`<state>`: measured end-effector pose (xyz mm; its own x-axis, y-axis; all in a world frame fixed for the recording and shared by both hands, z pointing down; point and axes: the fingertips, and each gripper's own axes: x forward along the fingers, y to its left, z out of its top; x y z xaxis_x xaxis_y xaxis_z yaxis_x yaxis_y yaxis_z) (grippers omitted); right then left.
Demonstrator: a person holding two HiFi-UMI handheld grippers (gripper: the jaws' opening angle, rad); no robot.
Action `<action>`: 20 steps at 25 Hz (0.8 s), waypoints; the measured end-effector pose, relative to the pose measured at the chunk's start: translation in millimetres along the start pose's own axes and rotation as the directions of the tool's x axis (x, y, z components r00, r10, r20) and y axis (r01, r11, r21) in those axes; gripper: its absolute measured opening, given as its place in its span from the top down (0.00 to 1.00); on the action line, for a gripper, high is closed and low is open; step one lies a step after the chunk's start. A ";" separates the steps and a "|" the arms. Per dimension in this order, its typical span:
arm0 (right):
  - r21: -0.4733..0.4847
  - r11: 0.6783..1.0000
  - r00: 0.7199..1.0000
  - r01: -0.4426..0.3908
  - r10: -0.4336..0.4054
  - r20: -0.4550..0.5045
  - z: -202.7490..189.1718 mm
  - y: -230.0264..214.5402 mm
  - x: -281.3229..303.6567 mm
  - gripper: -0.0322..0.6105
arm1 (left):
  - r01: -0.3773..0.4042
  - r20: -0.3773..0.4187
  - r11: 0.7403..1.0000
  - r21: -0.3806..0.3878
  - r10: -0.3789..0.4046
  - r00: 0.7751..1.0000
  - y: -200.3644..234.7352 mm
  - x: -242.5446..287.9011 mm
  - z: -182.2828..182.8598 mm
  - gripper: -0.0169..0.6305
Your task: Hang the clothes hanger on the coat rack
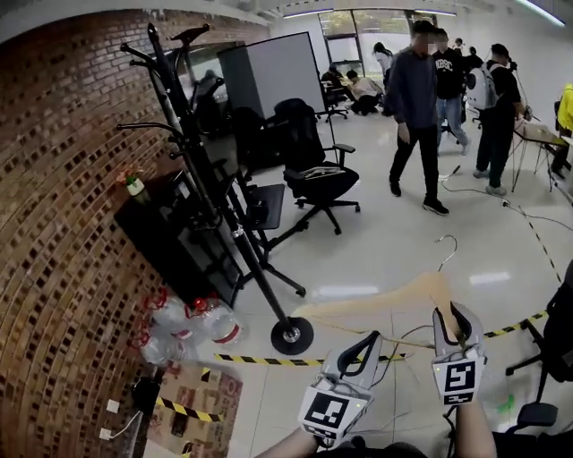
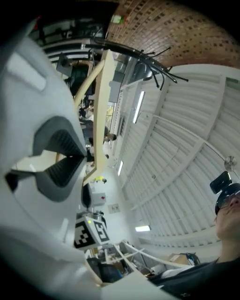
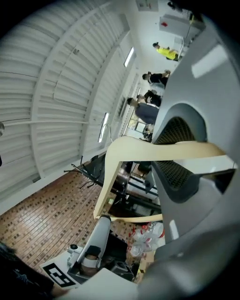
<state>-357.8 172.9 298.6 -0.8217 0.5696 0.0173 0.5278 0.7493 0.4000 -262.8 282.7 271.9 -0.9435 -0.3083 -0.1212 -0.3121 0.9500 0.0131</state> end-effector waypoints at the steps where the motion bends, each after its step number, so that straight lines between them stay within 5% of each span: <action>1: -0.005 0.999 0.999 -0.032 0.032 0.008 6.6 12.1 10.1 0.79 | -0.028 -0.005 1.000 -0.002 0.028 1.000 11.5 -7.2 2.4 0.97; 8: -0.076 0.960 0.946 -0.268 0.278 0.165 79.5 106.1 101.5 0.79 | -0.317 0.052 0.947 0.043 0.315 0.948 116.6 -55.8 44.7 0.97; 20: -0.209 0.885 0.839 -0.416 0.462 0.289 174.8 213.3 210.2 0.79 | -0.586 0.111 0.804 0.098 0.577 0.810 232.1 -88.6 68.5 0.97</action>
<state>-380.4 511.5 227.3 -0.3832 0.9213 -0.0655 0.7637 0.3559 0.5386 -244.0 533.9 217.7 -0.9314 0.3036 -0.2006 0.3129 0.9497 -0.0154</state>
